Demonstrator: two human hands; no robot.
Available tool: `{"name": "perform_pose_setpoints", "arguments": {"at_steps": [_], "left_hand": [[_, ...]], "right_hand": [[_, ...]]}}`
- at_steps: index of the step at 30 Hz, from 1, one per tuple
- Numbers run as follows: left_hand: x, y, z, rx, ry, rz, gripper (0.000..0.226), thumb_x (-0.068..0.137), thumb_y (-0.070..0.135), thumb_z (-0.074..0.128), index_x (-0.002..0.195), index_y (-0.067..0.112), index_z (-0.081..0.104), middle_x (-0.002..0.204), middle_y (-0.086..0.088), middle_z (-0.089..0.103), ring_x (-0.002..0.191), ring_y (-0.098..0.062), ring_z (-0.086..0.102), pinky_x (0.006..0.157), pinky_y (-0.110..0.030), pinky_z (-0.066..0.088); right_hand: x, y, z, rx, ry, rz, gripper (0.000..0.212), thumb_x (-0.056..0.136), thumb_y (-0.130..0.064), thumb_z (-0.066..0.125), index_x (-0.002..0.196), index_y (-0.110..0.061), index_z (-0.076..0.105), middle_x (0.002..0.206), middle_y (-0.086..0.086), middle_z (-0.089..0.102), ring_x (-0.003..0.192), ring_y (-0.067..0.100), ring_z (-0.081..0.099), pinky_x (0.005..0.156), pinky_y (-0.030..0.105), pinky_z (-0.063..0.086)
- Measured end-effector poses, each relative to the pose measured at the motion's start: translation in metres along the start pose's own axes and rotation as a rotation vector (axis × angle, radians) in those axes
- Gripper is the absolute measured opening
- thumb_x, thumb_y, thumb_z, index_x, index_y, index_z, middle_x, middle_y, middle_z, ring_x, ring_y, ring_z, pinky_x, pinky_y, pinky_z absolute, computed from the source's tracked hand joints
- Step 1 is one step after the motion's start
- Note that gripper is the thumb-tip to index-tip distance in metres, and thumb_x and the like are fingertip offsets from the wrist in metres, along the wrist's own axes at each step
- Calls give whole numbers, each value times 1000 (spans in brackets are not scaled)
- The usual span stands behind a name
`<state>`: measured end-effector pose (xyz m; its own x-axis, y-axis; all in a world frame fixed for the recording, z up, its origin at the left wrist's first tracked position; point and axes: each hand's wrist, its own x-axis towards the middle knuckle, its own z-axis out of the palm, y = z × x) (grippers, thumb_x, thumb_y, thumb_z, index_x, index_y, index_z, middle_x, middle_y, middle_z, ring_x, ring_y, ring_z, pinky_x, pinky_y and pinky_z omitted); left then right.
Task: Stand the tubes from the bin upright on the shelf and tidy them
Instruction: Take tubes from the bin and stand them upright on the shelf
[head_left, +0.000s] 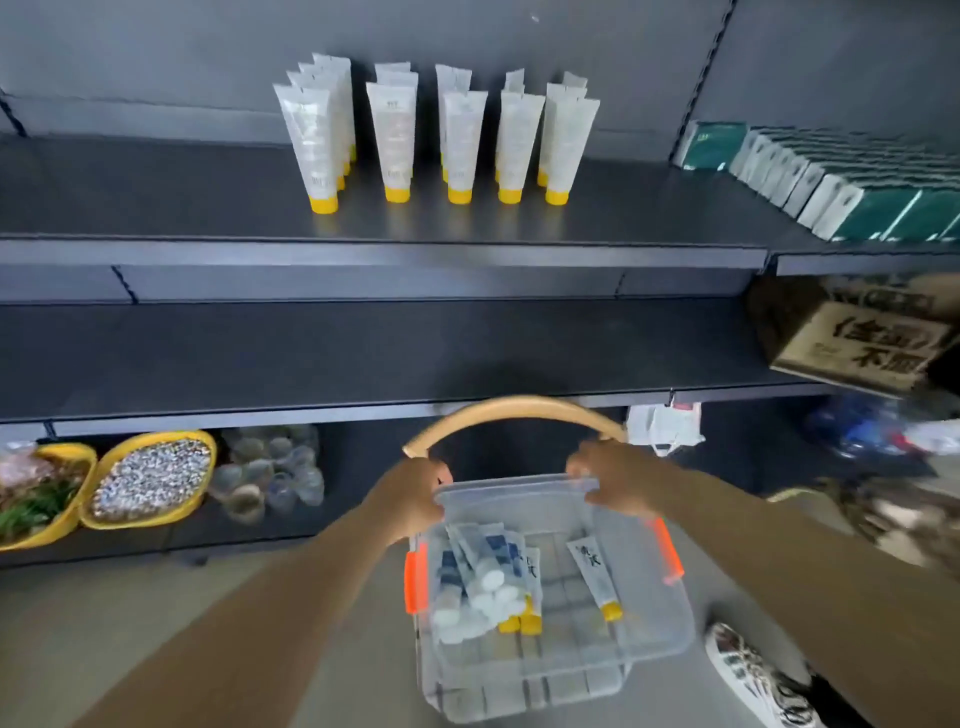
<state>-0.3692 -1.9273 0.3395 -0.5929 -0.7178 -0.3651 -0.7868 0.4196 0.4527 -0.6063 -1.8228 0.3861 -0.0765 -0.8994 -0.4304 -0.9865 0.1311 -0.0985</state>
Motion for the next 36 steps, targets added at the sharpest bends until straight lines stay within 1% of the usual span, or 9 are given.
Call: {"name": "perform_pose_setpoints", "arguments": {"at_steps": [4,9,13,16,21,25,30,33,36], "left_hand": [[5,-12,71,-6,-103,-39,46,86,13,61,130,18,52,136,1,51,124,-16,50,98,-24,40],[33,-12,135,-54,-151,-96,41,84,13,59,124,20,54,127,2,56,114,-15,55,90,-20,42],[73,5,174,-38,-154,-54,44,87,20,62,129,18,50,130,0,51,121,-17,49,102,-26,38],[114,20,202,6,-144,-21,42,87,22,61,127,17,49,129,-1,49,121,-18,46,102,-31,40],[174,37,247,168,-234,12,42,88,18,58,127,10,48,128,-8,46,122,-25,44,98,-37,44],[205,39,280,387,-354,16,53,84,7,62,134,9,44,131,-10,44,124,-28,44,99,-37,42],[233,25,298,642,-477,70,67,84,31,66,140,9,37,140,-12,39,134,-31,30,110,-39,25],[245,20,304,698,-505,80,80,74,39,75,139,11,37,136,-9,44,130,-29,32,111,-39,22],[251,19,309,722,-537,91,82,74,39,75,141,12,36,137,-8,43,130,-29,31,111,-39,22]], "right_hand": [[9,34,70,56,-112,64,36,91,-15,53,127,-19,52,134,1,49,123,17,47,100,25,36],[31,71,137,128,-225,121,40,88,-10,57,126,-20,53,131,0,51,119,18,50,92,20,37],[60,101,181,175,-282,144,41,86,-9,61,124,-22,53,132,-1,52,117,18,53,92,20,41],[88,123,204,185,-314,142,42,85,-9,61,124,-20,53,131,2,52,116,20,54,90,20,44],[131,155,237,117,-348,106,45,87,-8,56,130,-16,48,129,4,49,116,22,51,80,20,33],[162,166,265,72,-372,39,48,85,-3,53,131,-14,45,127,6,47,118,24,50,88,26,39],[191,170,293,-18,-427,-38,52,86,-1,52,135,-14,40,127,8,43,117,25,46,91,31,42],[201,173,302,-60,-438,-62,53,85,1,55,134,-14,40,126,8,42,116,25,45,92,33,45],[206,174,306,-86,-443,-82,55,84,0,57,134,-15,39,128,8,42,117,25,45,94,35,46]]}}
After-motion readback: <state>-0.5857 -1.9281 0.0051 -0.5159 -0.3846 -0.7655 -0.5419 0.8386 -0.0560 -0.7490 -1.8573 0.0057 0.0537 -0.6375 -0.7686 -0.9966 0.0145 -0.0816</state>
